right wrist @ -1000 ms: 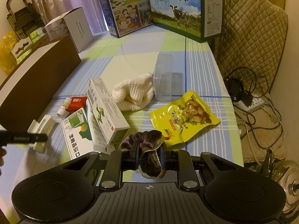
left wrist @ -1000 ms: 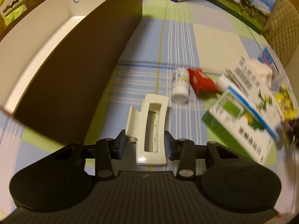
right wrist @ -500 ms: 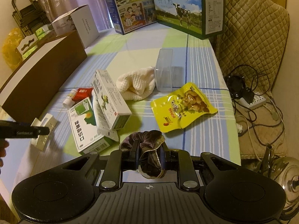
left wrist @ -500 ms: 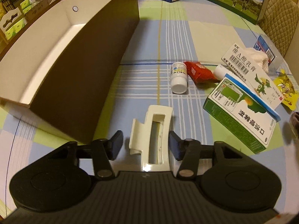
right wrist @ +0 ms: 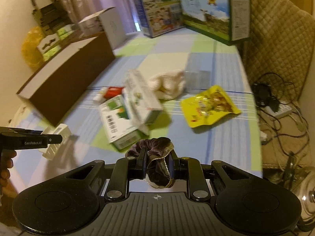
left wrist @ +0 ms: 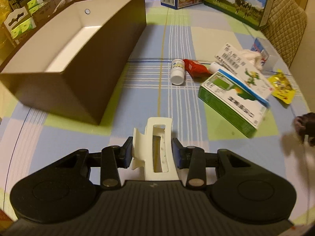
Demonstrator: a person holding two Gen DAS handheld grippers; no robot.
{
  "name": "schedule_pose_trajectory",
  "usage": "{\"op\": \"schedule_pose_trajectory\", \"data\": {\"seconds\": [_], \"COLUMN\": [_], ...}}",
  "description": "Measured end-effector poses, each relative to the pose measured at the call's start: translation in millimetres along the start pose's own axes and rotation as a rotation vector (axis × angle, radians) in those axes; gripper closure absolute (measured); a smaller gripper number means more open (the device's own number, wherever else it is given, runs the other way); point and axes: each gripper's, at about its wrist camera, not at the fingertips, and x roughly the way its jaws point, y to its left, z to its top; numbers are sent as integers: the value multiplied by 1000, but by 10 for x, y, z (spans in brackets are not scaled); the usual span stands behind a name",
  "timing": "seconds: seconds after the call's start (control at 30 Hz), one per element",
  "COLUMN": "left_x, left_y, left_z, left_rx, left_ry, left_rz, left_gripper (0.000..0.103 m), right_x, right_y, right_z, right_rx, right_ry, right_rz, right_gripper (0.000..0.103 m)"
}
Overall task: Organize objects
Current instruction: 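Carry the clip and scrunchie with both grippers over the open box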
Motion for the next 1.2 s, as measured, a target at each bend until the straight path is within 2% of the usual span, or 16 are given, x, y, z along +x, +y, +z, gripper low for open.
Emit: {"op": "schedule_pose_trajectory", "data": {"seconds": [0.2, 0.33, 0.67, 0.8, 0.97, 1.2], "left_x": [-398, -622, -886, -851, -687, -192], "left_y": [168, 366, 1085, 1400, 1742, 2135], "left_z": [-105, -65, 440, 726, 1048, 1402], "left_rx": [-41, -64, -98, -87, -68, -39], "left_ry": [-38, -76, -172, -198, -216, -165], "left_rz": [-16, -30, -34, -32, -26, -13], "left_gripper": [68, 68, 68, 68, 68, 68], "right_x": [-9, -5, 364, 582, 921, 1439], "right_y": [360, 671, 1733, 2170, 2581, 2917], "right_z": [67, 192, 800, 1074, 1335, 1534], "right_rx": [-60, -96, -180, -199, -205, -221], "right_ry": [-1, -18, -64, -77, -71, -23], "right_rz": [106, 182, 329, 342, 310, 239], "right_gripper": [85, 85, 85, 85, 85, 85]}}
